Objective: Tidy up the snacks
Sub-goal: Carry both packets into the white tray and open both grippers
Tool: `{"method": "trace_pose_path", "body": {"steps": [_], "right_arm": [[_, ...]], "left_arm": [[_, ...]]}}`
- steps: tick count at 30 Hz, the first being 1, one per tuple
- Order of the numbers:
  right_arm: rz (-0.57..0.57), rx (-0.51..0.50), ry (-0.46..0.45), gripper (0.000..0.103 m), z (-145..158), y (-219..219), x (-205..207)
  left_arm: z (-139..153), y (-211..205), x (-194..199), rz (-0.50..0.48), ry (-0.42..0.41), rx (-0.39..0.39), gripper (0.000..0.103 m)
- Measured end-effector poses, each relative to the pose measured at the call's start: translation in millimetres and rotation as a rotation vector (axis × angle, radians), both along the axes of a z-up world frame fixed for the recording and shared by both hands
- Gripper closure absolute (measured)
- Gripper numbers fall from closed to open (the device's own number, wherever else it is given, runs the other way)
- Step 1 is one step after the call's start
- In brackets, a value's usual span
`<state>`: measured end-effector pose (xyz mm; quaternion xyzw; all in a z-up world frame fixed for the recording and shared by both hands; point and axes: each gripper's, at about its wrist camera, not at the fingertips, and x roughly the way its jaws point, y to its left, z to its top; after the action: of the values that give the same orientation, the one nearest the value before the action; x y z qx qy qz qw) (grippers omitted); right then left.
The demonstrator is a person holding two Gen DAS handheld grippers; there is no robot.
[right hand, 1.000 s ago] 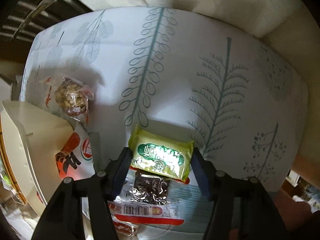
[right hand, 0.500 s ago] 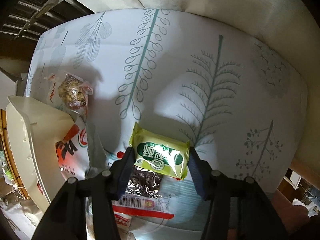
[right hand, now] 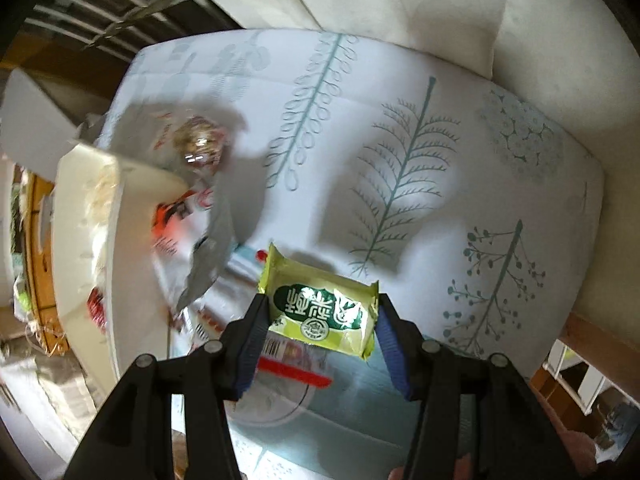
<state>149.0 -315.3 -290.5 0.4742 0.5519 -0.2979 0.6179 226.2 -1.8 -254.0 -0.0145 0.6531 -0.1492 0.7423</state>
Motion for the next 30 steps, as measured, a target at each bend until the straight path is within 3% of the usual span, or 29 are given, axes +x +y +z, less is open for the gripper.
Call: {"method": "trace_pose_path", "body": {"steps": [7, 16, 24, 30], "right_arm": [[0.080, -0.025, -0.118, 0.050, 40.2, 0.8, 5.3], [0.169, -0.064, -0.243, 0.050, 77.9, 4.6, 30.2], [0.267, -0.102, -0.368, 0.050, 92.0, 20.3, 61.3], [0.376, -0.190, -0.463, 0.050, 96.9, 28.9, 89.6]], "left_arm": [[26.9, 8.1, 4.3, -0.055, 0.018, 0.051, 0.032], [64.8, 12.7, 35.4, -0.054, 0.001, 0.020, 0.032], [76.2, 16.3, 75.4, 0.032, -0.048, -0.025, 0.032], [70.5, 13.4, 104.0, 0.081, -0.095, -0.078, 0.032]]}}
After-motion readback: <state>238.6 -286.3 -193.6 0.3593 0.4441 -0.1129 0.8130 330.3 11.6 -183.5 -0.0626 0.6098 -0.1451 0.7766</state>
